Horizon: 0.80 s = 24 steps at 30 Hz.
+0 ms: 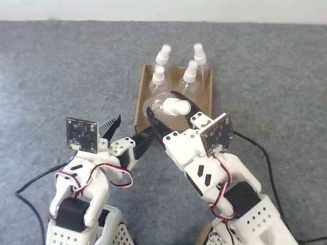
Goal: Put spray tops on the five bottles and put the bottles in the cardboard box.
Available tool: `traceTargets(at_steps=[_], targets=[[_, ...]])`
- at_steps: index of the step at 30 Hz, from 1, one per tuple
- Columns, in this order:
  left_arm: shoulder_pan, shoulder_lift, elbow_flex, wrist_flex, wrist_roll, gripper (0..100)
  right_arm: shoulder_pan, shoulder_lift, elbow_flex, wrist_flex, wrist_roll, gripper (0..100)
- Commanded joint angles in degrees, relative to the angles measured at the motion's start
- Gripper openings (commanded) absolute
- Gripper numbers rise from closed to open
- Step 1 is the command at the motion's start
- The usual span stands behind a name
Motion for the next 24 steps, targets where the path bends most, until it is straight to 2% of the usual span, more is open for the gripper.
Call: traceTargets(at_steps=[1,3,7,10,17,24], targets=[[-0.70,-0.79,-1.10,-2.11,-0.26,31,2.24,0.04,-3.96,0.75,-0.09,0.9],[-1.58,-0.79,-1.10,-2.11,-0.26,31,3.03,0.04,-3.96,0.75,1.05,0.9],[-7.56,-0.79,-2.51,-2.11,0.18,31,4.18,0.04,-4.04,0.84,3.87,0.9],[-10.20,-0.79,-2.86,-2.20,1.32,31,4.35,0.04,-4.31,1.36,3.96,0.9],[-14.42,-0.79,-2.95,-3.25,3.87,31,6.55,0.22,-11.08,11.38,3.96,0.9],[-21.54,-0.79,-2.59,-5.45,8.88,31,10.59,0.66,-11.69,12.26,3.96,0.9]])
